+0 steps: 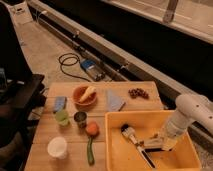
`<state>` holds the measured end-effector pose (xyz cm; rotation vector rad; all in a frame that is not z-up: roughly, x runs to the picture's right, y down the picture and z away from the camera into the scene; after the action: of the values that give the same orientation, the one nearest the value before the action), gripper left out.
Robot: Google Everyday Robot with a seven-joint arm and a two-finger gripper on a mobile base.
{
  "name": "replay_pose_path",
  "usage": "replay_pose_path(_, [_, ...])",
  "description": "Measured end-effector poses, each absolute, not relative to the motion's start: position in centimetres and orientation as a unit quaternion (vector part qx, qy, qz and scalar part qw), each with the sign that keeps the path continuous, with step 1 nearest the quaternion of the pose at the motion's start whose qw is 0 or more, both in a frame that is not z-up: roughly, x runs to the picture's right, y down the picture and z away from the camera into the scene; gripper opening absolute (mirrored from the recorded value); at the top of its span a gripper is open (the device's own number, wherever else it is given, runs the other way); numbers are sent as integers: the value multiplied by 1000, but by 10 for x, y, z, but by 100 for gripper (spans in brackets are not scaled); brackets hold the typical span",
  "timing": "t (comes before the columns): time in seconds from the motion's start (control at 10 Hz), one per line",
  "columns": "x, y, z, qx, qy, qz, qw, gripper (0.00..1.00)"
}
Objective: Wipe tray with eraser
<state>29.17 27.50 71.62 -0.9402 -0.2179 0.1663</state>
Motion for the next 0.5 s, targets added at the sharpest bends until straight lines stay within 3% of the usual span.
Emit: replay_pose_path(0.5, [304, 299, 713, -436, -80, 100, 891, 18])
